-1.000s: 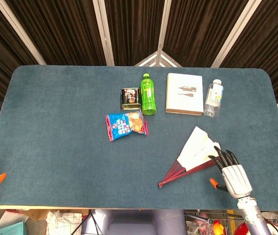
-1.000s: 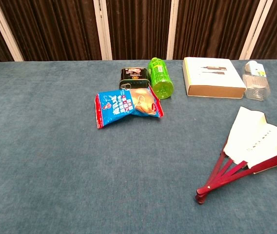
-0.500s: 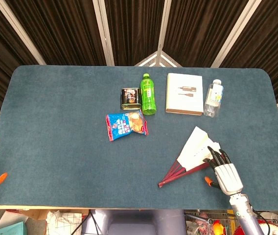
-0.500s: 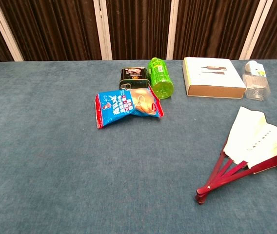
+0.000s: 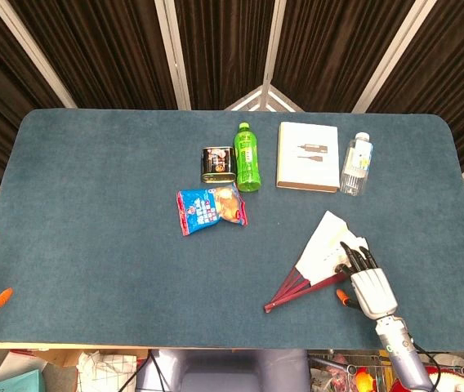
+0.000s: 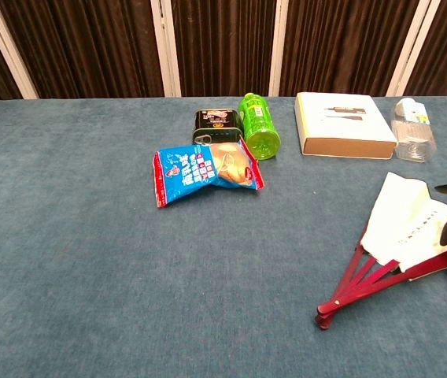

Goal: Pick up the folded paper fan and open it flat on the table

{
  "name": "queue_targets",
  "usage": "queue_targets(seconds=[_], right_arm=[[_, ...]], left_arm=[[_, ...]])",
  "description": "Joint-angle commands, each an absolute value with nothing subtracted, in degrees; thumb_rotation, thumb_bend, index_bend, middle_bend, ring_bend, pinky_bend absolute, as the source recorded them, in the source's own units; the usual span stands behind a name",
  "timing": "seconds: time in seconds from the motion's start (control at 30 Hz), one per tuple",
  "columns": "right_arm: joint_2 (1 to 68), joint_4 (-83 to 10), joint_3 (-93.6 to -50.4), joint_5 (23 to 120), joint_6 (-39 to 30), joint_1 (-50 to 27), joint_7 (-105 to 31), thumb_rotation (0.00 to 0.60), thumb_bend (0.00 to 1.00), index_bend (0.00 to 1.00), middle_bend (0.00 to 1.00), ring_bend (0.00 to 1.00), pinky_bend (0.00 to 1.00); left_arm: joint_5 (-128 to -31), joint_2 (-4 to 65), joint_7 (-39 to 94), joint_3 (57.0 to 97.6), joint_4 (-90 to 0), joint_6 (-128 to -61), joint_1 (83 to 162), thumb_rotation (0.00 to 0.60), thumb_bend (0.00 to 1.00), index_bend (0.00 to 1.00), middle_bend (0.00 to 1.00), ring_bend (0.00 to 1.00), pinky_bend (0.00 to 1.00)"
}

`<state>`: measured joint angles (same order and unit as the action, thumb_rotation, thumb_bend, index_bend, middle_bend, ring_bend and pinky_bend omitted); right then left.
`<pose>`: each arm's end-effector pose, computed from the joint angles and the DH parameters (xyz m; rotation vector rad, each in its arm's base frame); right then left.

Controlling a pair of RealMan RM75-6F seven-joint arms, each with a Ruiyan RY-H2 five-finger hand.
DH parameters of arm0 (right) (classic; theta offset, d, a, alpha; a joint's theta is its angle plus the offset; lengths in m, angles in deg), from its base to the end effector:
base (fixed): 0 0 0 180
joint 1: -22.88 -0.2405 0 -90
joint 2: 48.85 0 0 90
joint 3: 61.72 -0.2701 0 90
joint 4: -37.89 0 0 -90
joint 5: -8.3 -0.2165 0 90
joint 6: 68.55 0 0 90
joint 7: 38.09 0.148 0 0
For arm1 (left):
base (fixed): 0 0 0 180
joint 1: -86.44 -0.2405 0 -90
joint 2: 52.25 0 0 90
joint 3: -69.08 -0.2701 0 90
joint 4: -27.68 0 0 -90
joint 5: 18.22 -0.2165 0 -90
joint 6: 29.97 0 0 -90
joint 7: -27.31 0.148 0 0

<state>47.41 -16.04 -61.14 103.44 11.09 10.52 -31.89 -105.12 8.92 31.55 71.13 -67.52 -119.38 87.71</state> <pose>-0.3385 -0.2205 -0.0078 1.6817 -0.8601 0.9557 -0.3252 0.1627 0.1790 -1.3548 -0.8313 -0.8479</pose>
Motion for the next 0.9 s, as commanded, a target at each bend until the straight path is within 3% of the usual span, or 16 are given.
queue_targets(seconds=[0.03, 0.9], right_arm=[[47.9, -15.5, -61.2, 103.2, 10.3, 10.0, -32.0, 0.600, 0.29, 0.43, 0.06, 0.16, 0.12], [51.1, -11.8, -61.2, 102.4, 8.0, 7.0, -30.1, 0.600, 0.41, 0.55, 0.08, 0.19, 0.12]], left_arm=[[-104.9, 9.0, 31.6, 71.2, -67.5, -119.2, 87.8, 0.600, 0.10, 0.05, 0.00, 0.00, 0.00], [-104.9, 8.9, 31.9, 71.0, -68.0, -118.9, 87.8, 0.600, 0.10, 0.05, 0.00, 0.00, 0.00]])
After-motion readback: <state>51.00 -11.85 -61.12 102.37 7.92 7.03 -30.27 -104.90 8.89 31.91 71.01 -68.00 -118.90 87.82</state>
